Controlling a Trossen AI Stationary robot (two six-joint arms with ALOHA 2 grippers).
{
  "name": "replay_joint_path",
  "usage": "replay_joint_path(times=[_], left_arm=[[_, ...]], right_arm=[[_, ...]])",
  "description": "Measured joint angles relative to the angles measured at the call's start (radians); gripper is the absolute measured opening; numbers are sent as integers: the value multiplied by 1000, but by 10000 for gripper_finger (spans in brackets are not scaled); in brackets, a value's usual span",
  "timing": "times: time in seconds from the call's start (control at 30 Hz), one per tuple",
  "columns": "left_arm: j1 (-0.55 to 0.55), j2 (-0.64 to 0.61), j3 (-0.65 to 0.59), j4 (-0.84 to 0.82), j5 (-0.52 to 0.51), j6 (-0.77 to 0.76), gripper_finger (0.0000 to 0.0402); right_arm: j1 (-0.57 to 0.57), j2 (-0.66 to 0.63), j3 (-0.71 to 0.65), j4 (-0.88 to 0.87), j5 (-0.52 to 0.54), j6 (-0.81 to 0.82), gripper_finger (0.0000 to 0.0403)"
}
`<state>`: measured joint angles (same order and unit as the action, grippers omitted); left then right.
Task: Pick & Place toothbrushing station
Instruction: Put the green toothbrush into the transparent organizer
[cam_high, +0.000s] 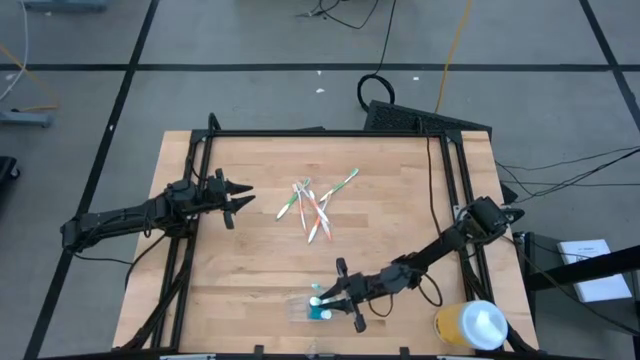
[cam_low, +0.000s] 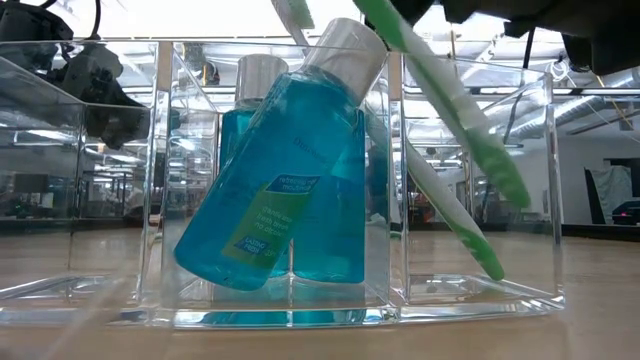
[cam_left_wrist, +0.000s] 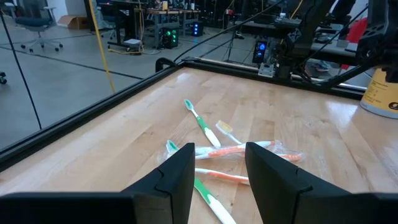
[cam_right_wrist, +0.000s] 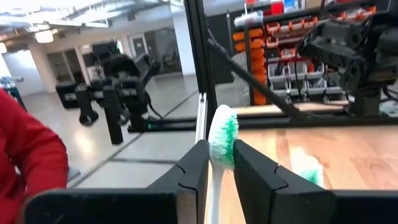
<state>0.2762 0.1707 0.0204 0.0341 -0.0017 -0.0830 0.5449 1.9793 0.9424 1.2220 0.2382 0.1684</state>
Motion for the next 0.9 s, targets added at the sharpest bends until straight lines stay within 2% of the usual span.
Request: replay_joint_path(times=[0.63,0.77,0.9], left_arm=[[0,0,0,0,0,0,147],[0,0,0,0,0,0,147],[0,0,0,0,0,0,147]], right_arm=[[-11,0,0,-113,-4,33,61],[-10,0,0,-120,-4,33,76],[-7,0,0,-125,-4,33,109]])
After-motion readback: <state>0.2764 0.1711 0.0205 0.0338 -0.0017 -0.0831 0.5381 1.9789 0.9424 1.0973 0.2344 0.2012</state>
